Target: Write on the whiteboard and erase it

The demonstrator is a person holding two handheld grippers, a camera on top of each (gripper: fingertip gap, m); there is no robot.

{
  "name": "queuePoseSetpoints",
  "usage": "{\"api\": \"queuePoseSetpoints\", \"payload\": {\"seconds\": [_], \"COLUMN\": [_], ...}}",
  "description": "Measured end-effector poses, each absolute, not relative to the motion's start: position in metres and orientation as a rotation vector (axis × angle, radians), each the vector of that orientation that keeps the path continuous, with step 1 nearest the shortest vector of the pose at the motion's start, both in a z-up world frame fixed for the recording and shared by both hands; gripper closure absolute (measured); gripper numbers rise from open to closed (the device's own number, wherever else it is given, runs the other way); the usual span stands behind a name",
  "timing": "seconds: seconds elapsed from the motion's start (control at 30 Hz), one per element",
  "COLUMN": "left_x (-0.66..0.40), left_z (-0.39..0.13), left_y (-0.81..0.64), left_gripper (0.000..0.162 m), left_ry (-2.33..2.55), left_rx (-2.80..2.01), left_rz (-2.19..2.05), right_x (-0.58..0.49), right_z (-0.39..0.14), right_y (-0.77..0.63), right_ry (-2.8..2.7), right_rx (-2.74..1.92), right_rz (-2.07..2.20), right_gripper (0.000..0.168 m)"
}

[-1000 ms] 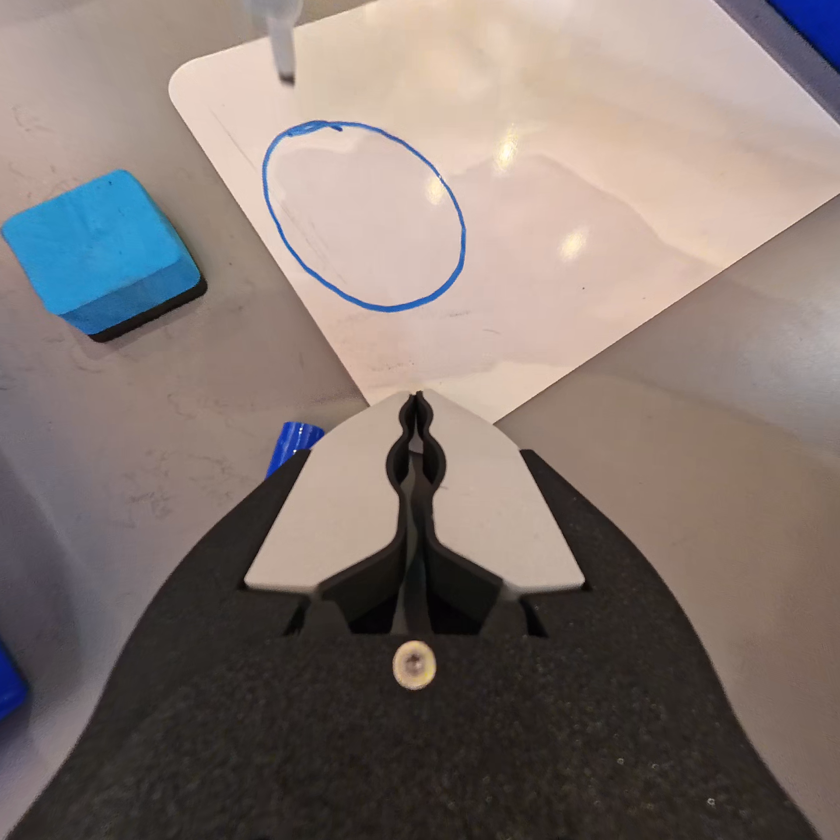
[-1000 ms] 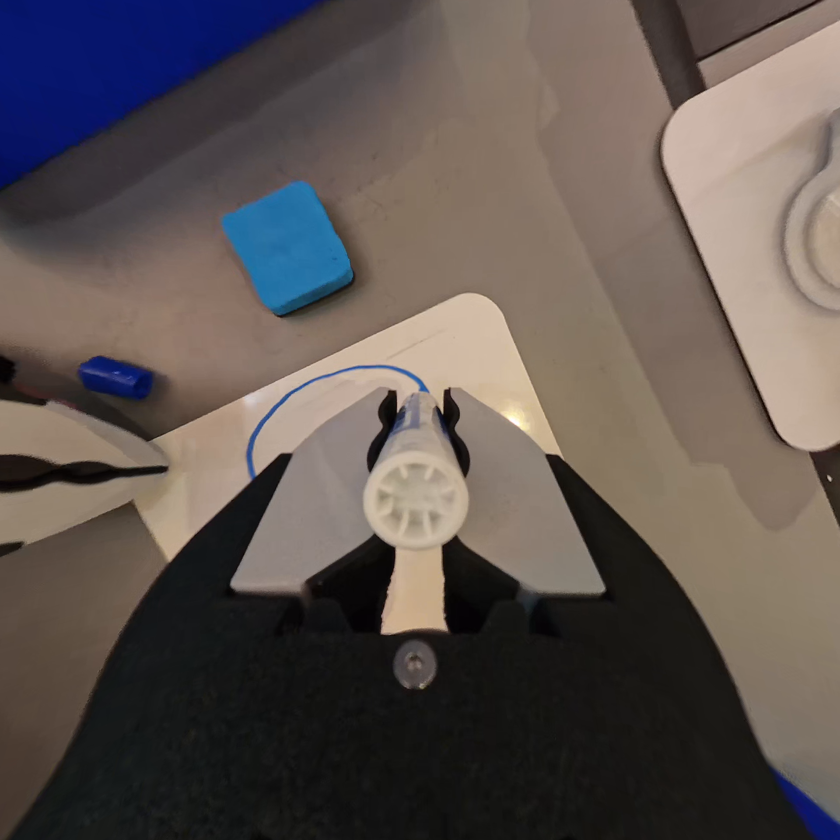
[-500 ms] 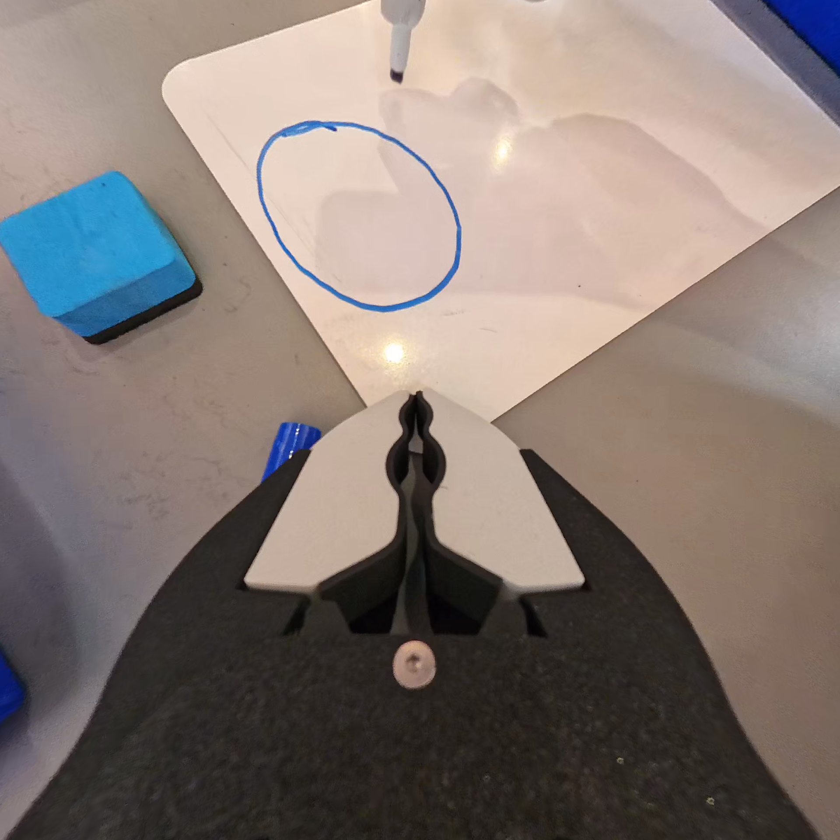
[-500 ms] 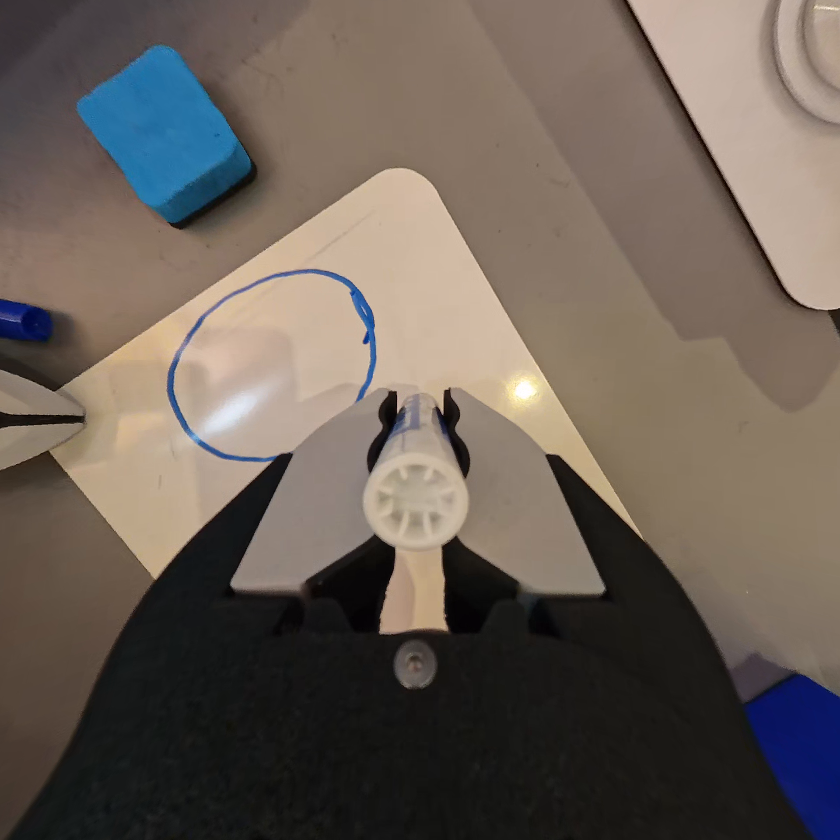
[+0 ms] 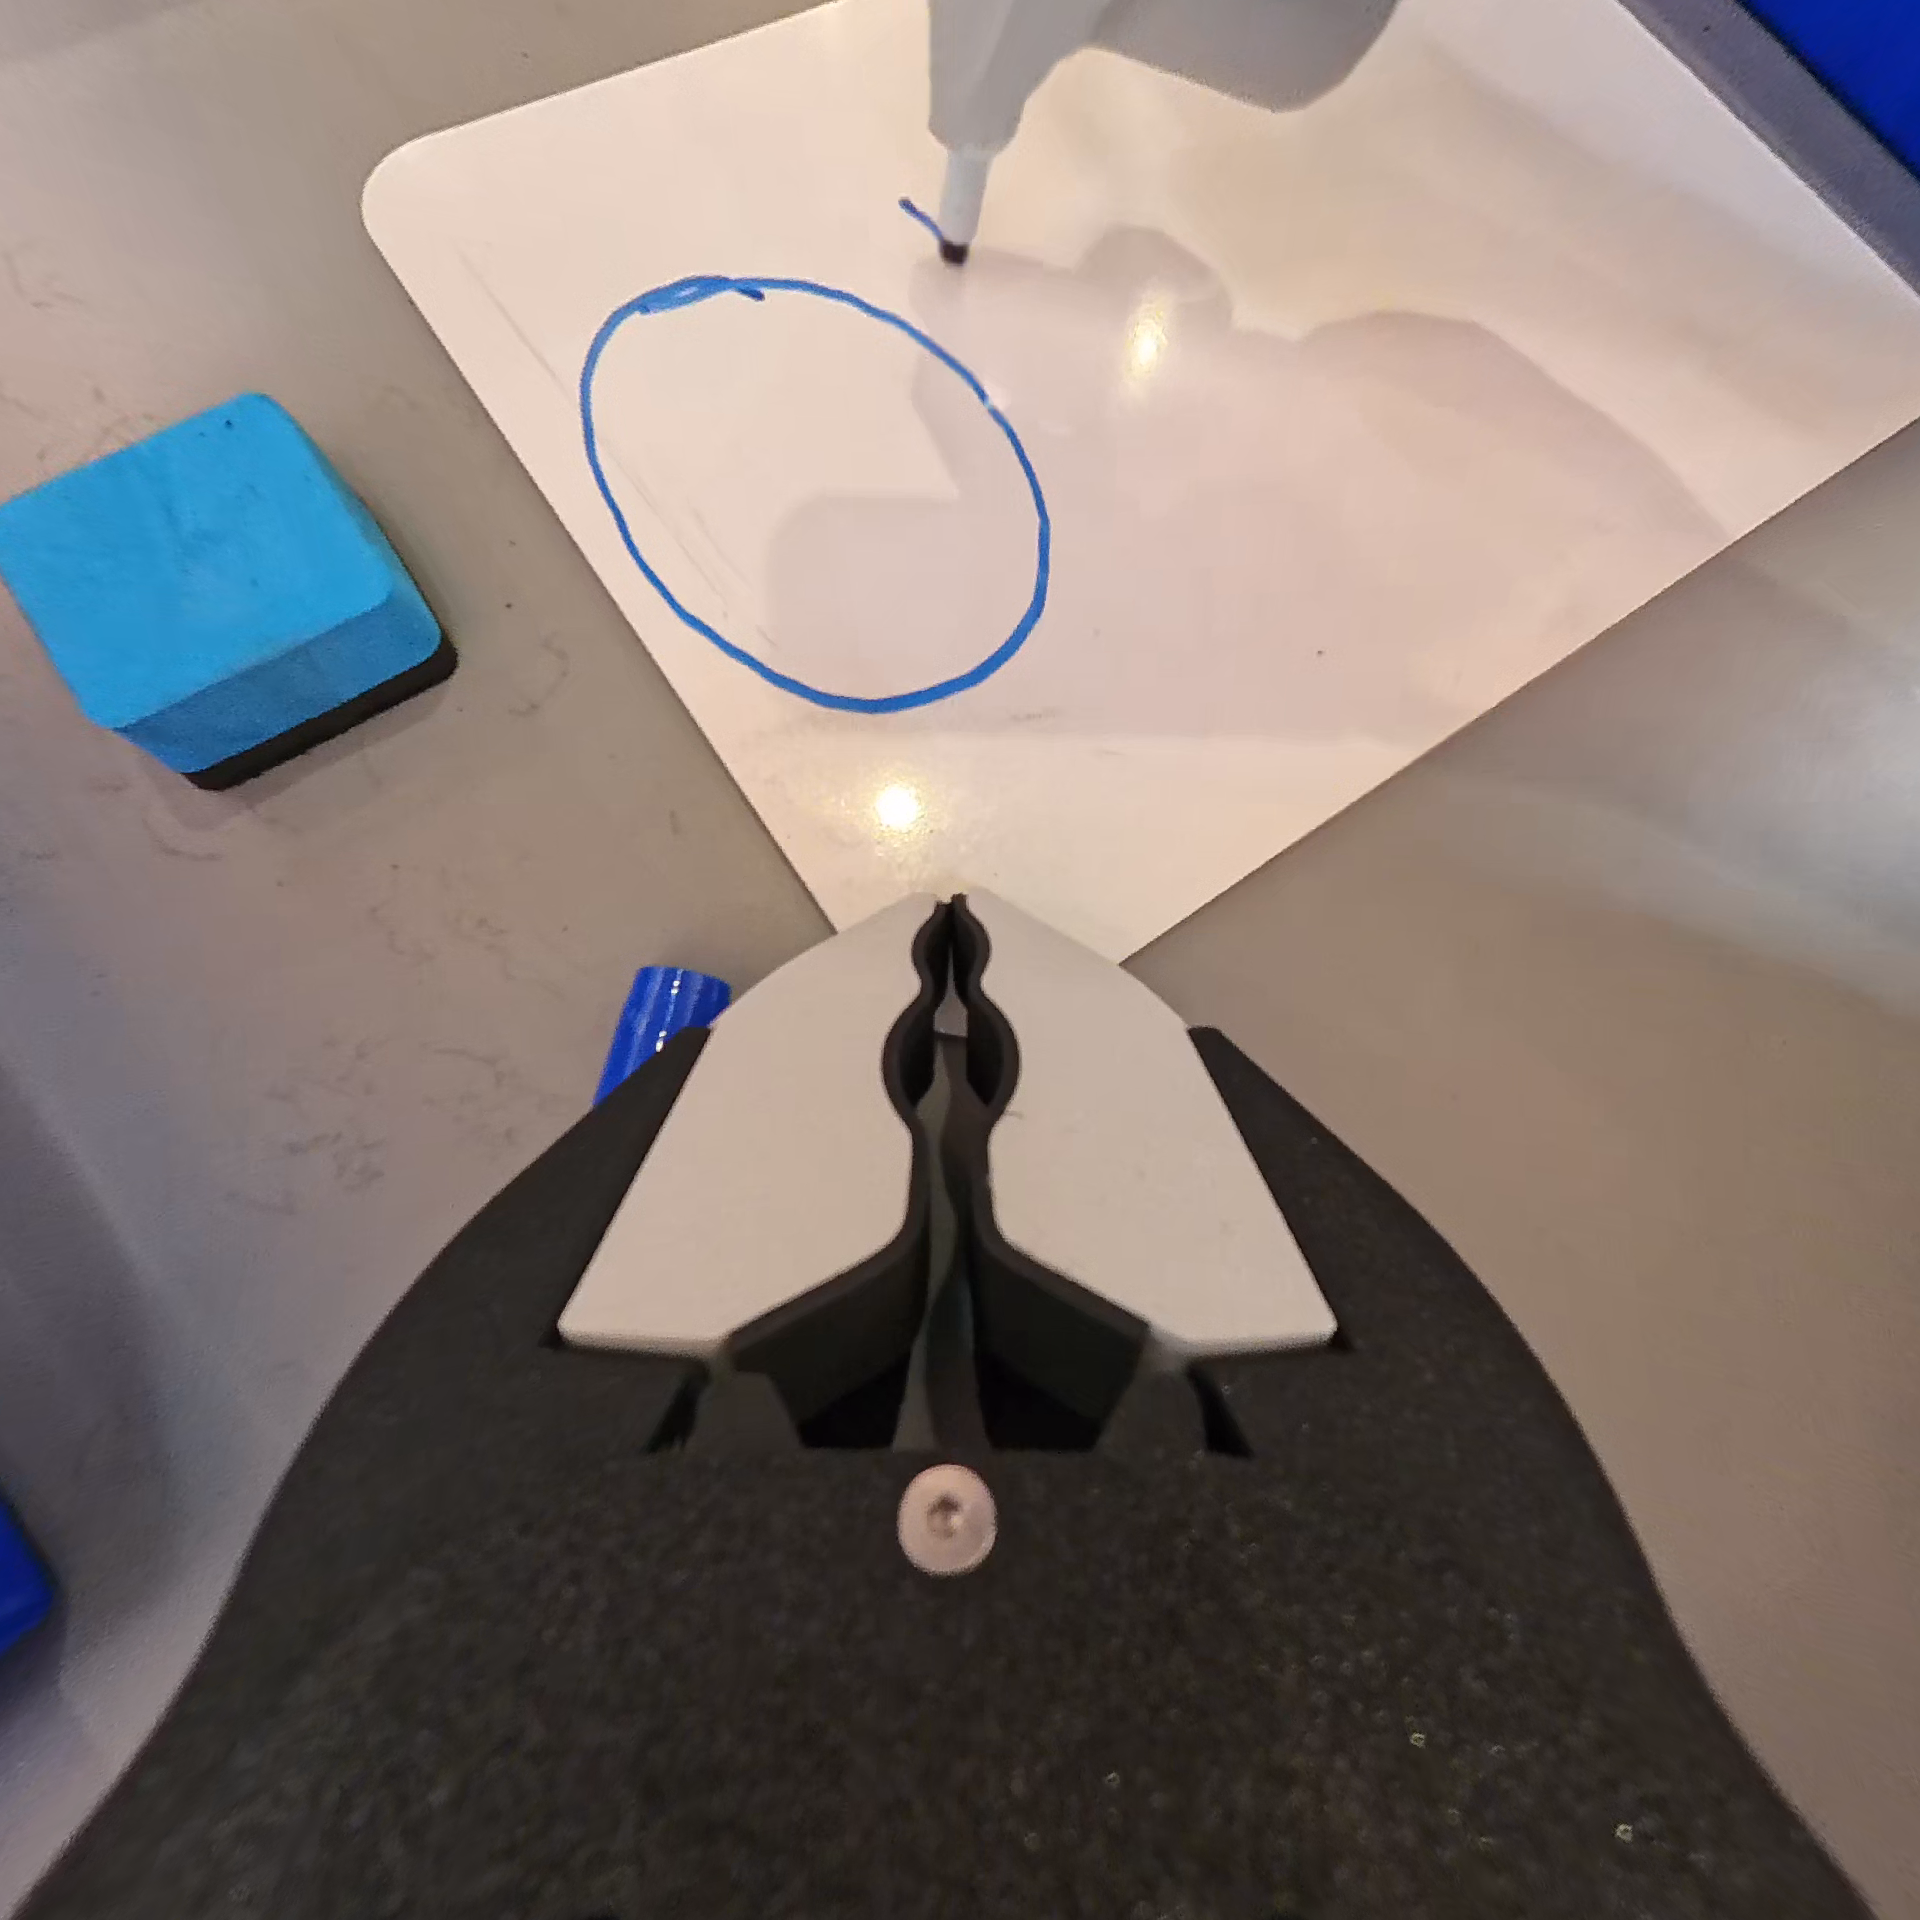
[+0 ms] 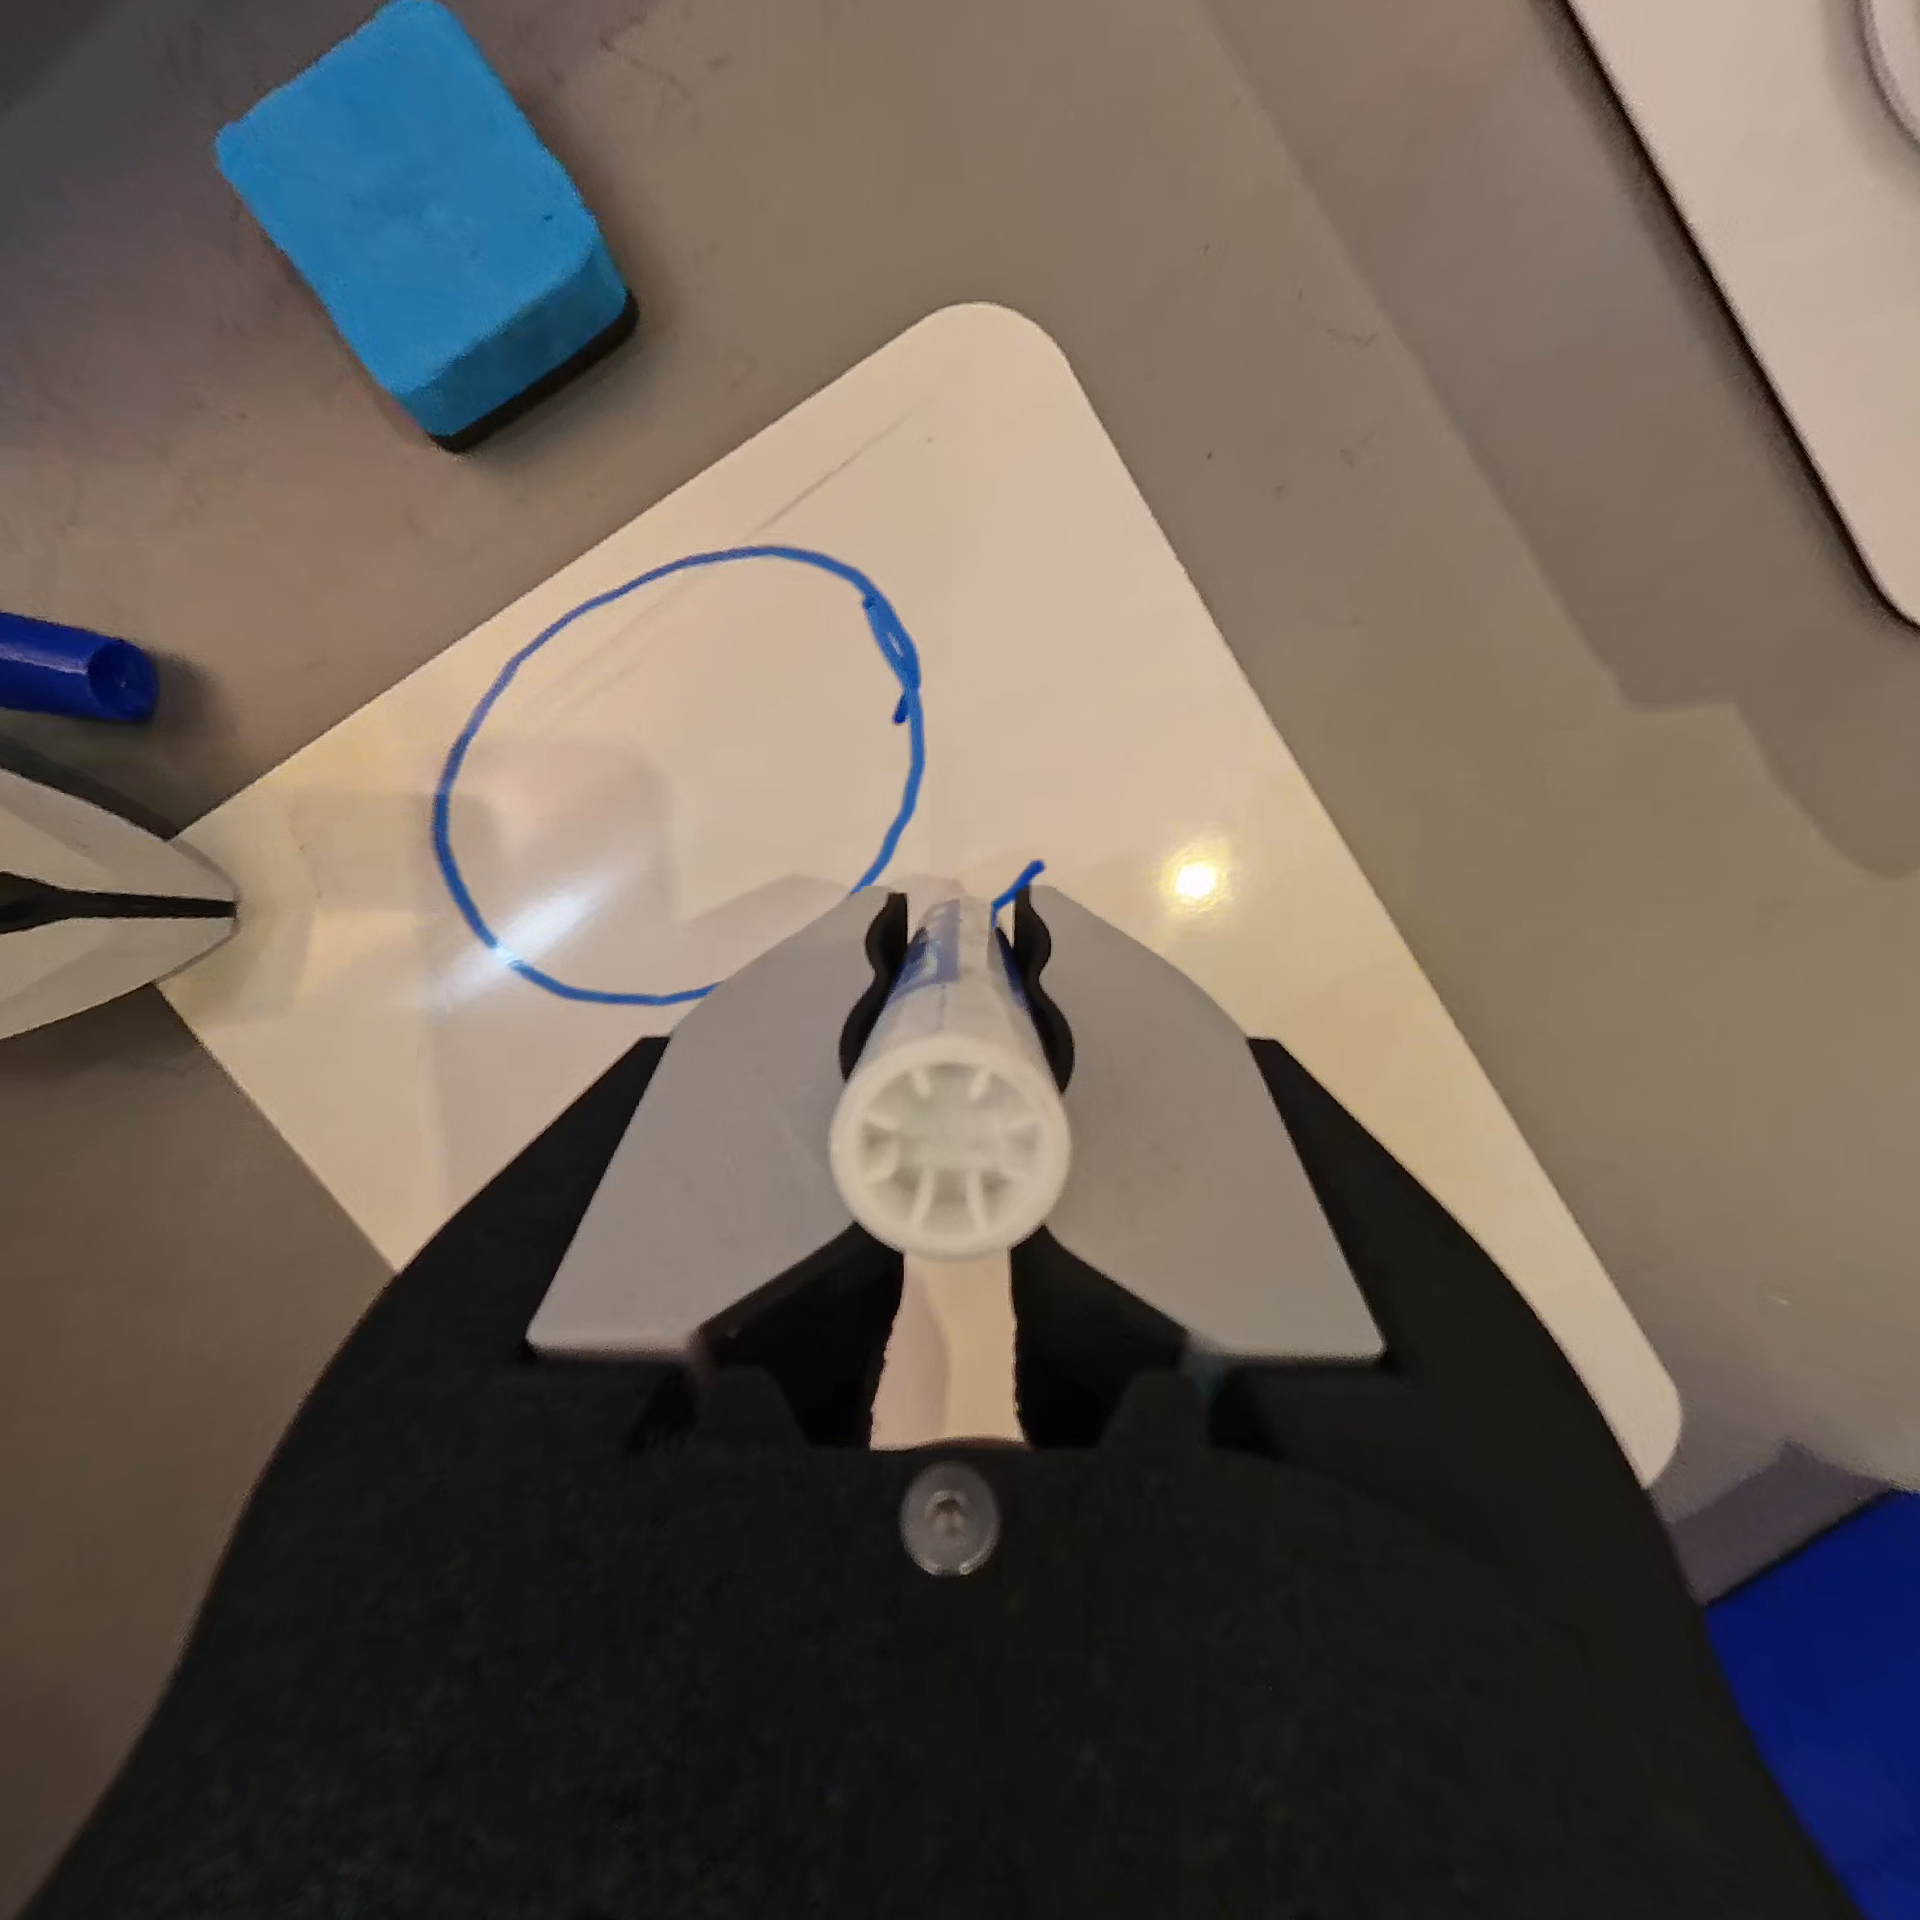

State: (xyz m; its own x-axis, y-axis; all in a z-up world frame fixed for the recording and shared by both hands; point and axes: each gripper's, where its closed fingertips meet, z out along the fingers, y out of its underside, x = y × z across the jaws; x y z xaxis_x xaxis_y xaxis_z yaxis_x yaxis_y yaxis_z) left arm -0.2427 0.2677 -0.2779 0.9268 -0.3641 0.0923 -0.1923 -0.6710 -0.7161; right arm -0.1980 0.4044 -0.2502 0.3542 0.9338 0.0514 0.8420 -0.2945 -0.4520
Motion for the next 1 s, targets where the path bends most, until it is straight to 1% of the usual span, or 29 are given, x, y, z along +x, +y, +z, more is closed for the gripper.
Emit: {"api": "queuePoseSetpoints", "payload": {"seconds": [0.57, 1.0], "left_x": [-0.243, -0.243], "left_z": [-0.278, -0.278], "left_y": [0.267, 0.268], "left_gripper": [0.162, 0.162], "left_ry": [0.394, 0.394], "left_rx": [-2.321, -2.321], "left_rz": [-0.292, -0.292], "right_x": [-0.183, -0.155], "right_z": [-0.25, -0.25], "right_y": [0.332, 0.338], "right_ry": [-1.558, -1.514], "right_rx": [-2.202, -2.241], "right_rz": [0.324, 0.293], "right_gripper": [0.148, 0.148]}}
